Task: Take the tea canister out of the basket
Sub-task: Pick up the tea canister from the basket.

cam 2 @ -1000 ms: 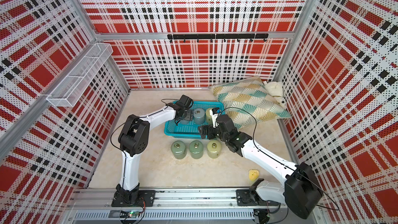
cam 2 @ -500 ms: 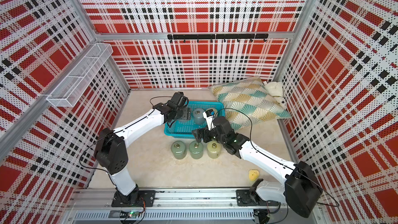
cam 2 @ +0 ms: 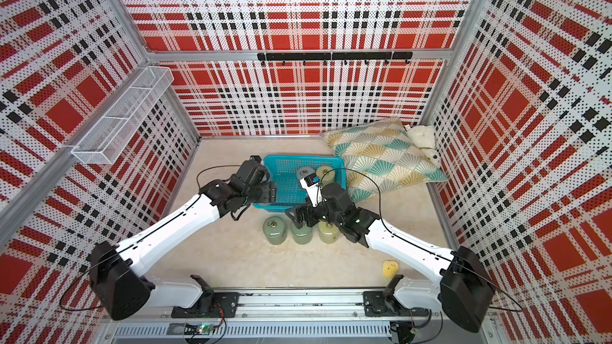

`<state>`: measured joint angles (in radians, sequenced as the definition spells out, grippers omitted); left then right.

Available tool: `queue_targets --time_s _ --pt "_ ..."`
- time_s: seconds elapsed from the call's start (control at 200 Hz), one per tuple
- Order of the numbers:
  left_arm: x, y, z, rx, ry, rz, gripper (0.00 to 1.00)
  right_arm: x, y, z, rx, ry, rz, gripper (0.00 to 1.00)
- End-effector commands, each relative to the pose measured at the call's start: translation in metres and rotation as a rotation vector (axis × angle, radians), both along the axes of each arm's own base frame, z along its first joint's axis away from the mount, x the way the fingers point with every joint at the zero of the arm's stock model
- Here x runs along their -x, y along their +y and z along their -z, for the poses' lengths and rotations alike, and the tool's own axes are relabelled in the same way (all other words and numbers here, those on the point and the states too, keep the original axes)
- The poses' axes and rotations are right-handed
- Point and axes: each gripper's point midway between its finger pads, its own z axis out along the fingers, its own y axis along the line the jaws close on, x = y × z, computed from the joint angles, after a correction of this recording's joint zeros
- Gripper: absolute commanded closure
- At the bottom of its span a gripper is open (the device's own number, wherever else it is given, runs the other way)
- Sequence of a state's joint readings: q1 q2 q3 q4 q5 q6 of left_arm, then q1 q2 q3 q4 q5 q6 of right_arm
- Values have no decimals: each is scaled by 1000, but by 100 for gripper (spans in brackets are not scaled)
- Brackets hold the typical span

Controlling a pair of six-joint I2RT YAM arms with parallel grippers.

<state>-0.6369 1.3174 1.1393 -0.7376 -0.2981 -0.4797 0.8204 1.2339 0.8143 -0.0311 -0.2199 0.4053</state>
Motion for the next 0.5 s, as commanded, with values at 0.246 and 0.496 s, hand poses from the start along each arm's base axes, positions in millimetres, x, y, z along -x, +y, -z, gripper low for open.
queue_targets --time_s 0.246,0.496 --pt "52 23 8 90 -20 -98 22 7 12 -6 -8 -31 -56 0" --pt "74 42 45 89 18 -178 22 19 25 -5 8 -52 -107 0"
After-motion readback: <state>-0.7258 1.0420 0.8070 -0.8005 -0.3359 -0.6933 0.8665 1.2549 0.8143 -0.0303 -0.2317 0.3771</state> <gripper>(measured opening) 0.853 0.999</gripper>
